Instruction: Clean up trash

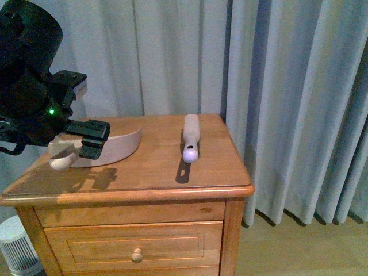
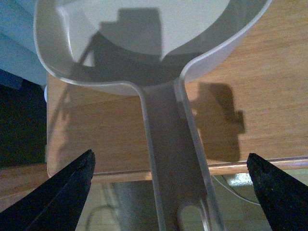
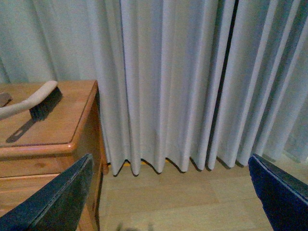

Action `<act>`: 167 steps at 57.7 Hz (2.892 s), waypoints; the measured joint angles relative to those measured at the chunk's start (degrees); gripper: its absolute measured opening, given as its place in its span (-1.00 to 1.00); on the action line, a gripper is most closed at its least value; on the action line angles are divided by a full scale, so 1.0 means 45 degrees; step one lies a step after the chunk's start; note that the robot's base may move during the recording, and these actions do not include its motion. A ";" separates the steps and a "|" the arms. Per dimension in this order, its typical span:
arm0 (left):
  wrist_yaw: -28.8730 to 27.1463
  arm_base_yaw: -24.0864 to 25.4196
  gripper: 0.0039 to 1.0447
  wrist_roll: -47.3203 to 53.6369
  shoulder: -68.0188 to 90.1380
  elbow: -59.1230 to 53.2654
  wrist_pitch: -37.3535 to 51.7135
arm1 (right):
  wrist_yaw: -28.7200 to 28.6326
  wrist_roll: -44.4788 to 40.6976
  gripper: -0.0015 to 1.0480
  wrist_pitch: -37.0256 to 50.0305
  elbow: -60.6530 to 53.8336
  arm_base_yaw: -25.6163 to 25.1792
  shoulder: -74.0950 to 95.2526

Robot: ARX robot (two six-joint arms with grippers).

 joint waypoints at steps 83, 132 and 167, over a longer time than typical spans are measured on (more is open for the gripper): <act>0.2453 0.0457 -0.48 -0.0787 -0.4673 -0.3997 0.4755 | -0.0005 0.0000 0.86 0.0000 0.0000 0.0000 0.0000; 0.6727 0.4347 -0.48 -0.0933 -1.8671 -1.3085 0.2633 | 0.0000 0.0000 0.86 0.0000 0.0000 0.0000 0.0000; 0.7155 0.4634 -0.48 -0.0884 -1.9156 -1.3192 0.2409 | 0.6572 0.2312 0.86 0.1073 0.5197 0.2754 1.1079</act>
